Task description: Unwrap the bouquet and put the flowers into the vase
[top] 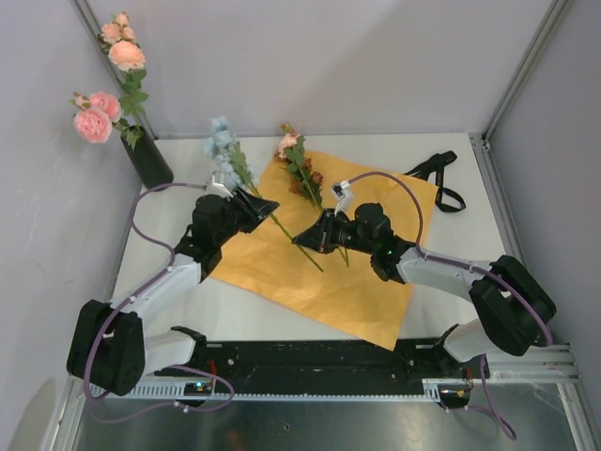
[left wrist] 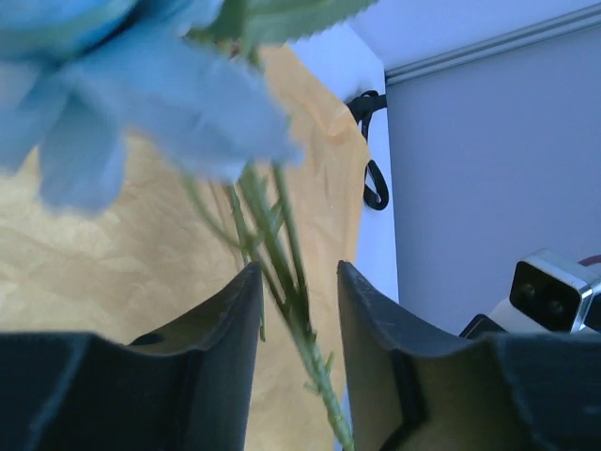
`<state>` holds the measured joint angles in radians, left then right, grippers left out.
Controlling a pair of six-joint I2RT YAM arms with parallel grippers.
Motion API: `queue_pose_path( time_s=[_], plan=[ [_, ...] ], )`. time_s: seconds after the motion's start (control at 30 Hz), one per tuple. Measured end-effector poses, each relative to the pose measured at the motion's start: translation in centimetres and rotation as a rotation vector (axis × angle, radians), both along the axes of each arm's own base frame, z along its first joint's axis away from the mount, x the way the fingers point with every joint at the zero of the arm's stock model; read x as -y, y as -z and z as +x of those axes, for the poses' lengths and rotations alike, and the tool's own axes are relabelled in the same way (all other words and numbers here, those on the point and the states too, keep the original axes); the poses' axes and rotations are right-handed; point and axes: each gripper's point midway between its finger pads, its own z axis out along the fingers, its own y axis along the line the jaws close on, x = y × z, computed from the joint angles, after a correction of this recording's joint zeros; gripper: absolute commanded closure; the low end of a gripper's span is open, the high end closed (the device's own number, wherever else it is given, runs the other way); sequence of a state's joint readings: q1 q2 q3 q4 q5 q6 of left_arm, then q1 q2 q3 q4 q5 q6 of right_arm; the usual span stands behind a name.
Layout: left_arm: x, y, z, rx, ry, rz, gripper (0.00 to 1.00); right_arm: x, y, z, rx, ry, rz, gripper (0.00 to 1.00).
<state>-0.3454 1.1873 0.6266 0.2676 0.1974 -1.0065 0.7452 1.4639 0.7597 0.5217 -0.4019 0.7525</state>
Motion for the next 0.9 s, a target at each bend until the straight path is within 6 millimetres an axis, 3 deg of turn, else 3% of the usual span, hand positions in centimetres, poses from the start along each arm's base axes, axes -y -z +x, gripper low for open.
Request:
queue_pose_path(
  time_s=[0.2,0.27,0.3,0.4,0.47,0.63,0.9],
  plan=[
    [-0.1,-0.4,0.2,0.011,-0.016,-0.019,0.89,-0.5,0.0,-1.1,0.003,-0.028,0.017,1.00],
    [0.1,-0.5,0.2,0.012,-0.013,-0.030,0.92,-0.5,0.2,-1.2,-0.003,-0.027,0.016,1.00],
    [0.2,-0.7,0.2,0.016,-0.011,-0.034,0.91,-0.5,0.3,-1.3,-0.004,-0.027,0.015,1.00],
    [0.3,-0.9,0.1,0.023,-0.004,-0.038,0.65,-0.4,0.4,-1.3,-0.002,-0.025,0.019,1.00],
    [0.3,-1.0,0.1,0.033,-0.002,-0.030,0.55,-0.4,0.4,-1.4,-0.001,-0.025,0.024,1.00],
    [0.2,-1.9,-0.2,0.062,0.000,-0.031,0.51,-0.4,0.4,-1.4,-0.006,-0.021,0.039,1.00],
    [-0.3,-2.0,-0.7,0.085,-0.012,-0.023,0.53,-0.1,1.0,-1.4,-0.019,-0.001,0.039,1.00]
  ],
)
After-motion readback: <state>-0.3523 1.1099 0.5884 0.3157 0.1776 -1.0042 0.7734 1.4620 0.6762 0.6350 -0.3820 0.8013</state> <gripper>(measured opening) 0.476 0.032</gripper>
